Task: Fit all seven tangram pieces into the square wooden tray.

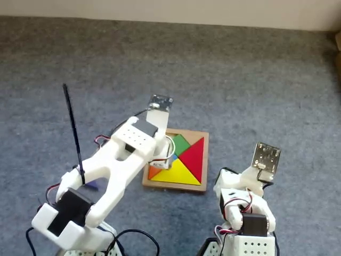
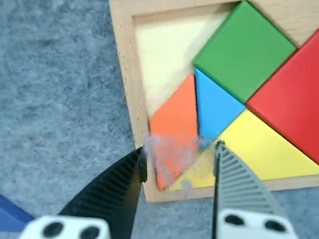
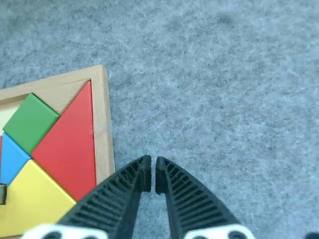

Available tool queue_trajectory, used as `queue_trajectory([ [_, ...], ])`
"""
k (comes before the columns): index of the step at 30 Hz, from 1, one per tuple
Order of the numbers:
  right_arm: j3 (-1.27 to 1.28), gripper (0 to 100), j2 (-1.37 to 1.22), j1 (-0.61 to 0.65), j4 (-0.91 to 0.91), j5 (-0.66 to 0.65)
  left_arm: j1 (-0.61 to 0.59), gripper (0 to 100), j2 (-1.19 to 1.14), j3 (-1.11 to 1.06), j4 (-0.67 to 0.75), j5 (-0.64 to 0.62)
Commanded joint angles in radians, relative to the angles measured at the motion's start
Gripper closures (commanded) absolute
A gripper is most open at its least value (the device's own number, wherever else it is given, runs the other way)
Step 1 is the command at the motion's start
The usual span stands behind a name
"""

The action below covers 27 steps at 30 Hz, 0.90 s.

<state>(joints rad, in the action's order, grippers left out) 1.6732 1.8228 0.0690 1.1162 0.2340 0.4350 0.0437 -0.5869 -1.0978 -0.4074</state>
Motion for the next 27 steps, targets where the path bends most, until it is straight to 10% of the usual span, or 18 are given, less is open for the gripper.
queue_trajectory([
  [1,0.14,96.7,0.013,-0.013,-0.001,0.006,-0.015,76,0.013,0.076,-0.058,-0.017],
  [15,0.14,96.7,0.013,-0.013,-0.001,0.006,-0.022,77,0.015,0.156,-0.195,-0.011],
  [27,0.14,96.7,0.013,-0.013,-0.001,0.006,-0.278,77,0.015,0.337,-0.5,0.15],
])
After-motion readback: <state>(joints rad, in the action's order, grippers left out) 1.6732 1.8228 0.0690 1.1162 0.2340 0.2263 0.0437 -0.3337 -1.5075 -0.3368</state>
